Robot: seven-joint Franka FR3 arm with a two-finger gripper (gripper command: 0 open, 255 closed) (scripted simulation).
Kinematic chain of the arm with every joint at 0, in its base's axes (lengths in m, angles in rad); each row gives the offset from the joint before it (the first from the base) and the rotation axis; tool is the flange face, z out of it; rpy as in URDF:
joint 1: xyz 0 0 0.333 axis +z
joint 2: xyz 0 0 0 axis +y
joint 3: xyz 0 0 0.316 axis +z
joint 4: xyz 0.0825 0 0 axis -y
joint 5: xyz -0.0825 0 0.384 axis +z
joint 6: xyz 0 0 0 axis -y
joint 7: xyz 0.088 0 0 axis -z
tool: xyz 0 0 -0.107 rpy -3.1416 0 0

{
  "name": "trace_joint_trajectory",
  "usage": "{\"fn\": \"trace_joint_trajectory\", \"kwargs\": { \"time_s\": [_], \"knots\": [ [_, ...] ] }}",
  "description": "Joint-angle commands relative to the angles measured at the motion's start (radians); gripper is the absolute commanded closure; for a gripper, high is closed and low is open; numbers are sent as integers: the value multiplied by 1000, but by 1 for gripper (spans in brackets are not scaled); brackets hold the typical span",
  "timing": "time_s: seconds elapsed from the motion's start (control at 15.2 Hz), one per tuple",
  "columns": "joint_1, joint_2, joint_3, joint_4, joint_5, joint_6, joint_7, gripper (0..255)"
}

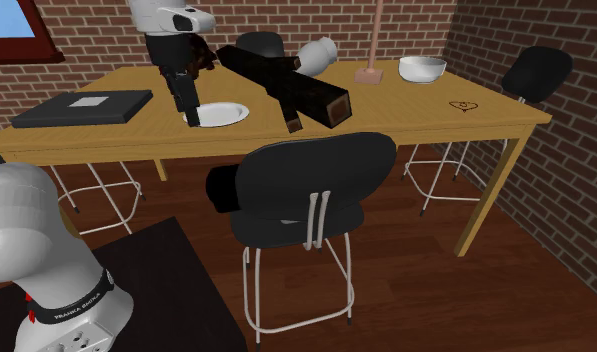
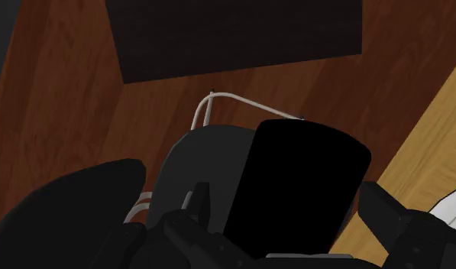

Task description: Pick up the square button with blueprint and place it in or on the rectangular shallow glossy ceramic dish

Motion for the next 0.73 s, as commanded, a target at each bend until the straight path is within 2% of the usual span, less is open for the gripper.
{"fn": "trace_joint_trajectory", "kwargs": {
  "time_s": [0.0,0.66],
  "knots": [
    [0,0,0,0,0,0,0,0],
    [-35,217,-113,-101,-75,314,-169,0]
  ]
}}
